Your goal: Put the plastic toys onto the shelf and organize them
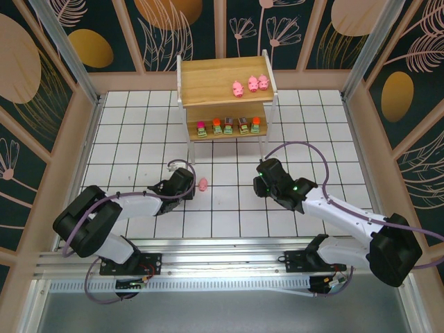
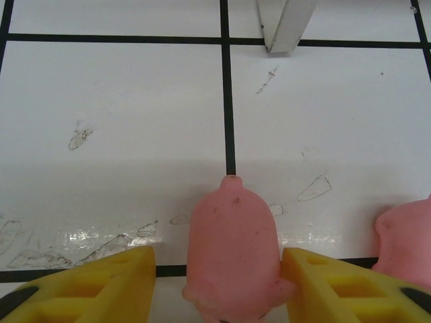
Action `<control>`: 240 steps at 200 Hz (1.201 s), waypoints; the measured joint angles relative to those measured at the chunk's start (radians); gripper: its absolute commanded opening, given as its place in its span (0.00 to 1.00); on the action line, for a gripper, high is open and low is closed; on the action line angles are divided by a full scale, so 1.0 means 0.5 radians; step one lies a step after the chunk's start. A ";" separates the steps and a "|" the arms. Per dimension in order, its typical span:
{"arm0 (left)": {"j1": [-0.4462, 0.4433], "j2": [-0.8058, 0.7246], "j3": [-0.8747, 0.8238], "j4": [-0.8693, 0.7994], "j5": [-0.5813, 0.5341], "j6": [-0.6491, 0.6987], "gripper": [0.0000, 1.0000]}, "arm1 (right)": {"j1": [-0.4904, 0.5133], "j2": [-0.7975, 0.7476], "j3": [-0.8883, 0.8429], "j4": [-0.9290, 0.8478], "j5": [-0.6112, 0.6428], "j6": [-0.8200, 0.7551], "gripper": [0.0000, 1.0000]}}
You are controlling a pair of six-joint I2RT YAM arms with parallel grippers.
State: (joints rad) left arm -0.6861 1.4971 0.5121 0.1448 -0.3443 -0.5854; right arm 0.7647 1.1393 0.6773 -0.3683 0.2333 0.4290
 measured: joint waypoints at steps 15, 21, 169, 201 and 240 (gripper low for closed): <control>0.000 0.008 0.008 0.000 0.000 0.000 0.47 | 0.000 0.000 0.000 0.000 0.001 0.000 0.32; 0.000 0.011 0.012 0.000 0.000 0.000 0.47 | 0.000 0.000 0.000 0.000 0.000 0.000 0.32; 0.000 -0.125 0.082 -0.147 0.033 0.002 0.32 | -0.001 -0.019 -0.045 0.067 -0.001 0.000 0.31; 0.000 -0.275 0.163 -0.264 0.040 0.004 0.31 | -0.001 -0.037 -0.134 0.137 -0.002 -0.001 0.31; 0.000 -0.437 0.282 -0.417 0.038 0.011 0.30 | -0.001 -0.049 -0.240 0.304 -0.039 -0.015 0.36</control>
State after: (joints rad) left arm -0.6861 1.2785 0.6529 -0.0639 -0.3252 -0.5797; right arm 0.7643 1.1149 0.5575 -0.2161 0.2138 0.4213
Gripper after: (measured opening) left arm 0.304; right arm 0.341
